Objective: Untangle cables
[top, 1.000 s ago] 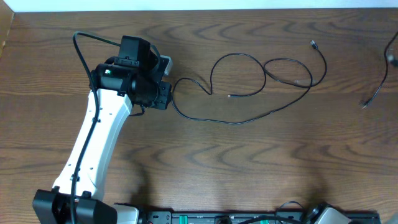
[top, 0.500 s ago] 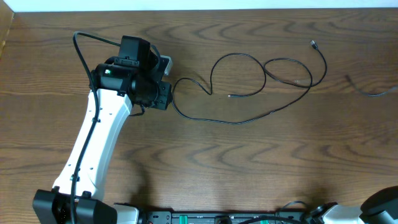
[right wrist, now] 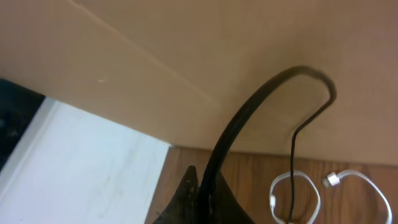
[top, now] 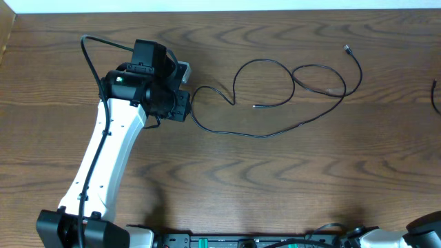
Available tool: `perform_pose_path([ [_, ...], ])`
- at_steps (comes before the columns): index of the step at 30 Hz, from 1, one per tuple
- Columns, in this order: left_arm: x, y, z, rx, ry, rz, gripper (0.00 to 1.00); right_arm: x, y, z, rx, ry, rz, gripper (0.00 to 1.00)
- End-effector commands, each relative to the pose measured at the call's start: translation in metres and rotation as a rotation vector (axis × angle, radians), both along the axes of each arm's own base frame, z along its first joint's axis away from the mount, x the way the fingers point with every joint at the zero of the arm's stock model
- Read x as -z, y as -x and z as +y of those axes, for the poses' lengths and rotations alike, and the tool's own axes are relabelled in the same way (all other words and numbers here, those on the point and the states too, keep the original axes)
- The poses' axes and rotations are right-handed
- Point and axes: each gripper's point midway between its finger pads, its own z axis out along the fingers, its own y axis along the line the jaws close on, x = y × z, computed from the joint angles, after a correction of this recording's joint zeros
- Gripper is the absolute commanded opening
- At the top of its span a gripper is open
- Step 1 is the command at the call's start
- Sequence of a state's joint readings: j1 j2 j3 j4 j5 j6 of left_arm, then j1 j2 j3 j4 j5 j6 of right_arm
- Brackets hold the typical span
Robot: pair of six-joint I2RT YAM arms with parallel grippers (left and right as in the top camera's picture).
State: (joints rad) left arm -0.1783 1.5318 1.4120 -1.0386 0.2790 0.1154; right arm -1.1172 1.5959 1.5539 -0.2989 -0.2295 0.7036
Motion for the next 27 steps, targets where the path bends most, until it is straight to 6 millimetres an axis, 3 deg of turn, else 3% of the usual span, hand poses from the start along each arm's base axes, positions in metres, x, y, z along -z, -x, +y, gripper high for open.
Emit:
perform_pose_path([
  [1,0.002,0.0,0.001,-0.018,0.004,0.011,0.37,0.014,-0.006,0.004,-0.033,-0.031,0.037,0.01],
  [4,0.002,0.0,0.001,-0.018,0.004,0.012,0.37,0.031,0.002,0.006,0.0,-0.091,0.08,0.01],
  [11,0.002,0.0,0.001,-0.018,0.004,0.012,0.37,0.083,0.047,0.01,0.256,-0.304,0.199,0.01],
  [18,0.002,0.0,0.001,-0.022,0.005,0.013,0.37,0.132,0.044,0.012,0.247,-0.422,0.286,0.01],
  [27,0.002,0.0,0.001,-0.022,0.005,0.013,0.37,0.218,0.027,0.024,0.124,-0.604,0.432,0.01],
])
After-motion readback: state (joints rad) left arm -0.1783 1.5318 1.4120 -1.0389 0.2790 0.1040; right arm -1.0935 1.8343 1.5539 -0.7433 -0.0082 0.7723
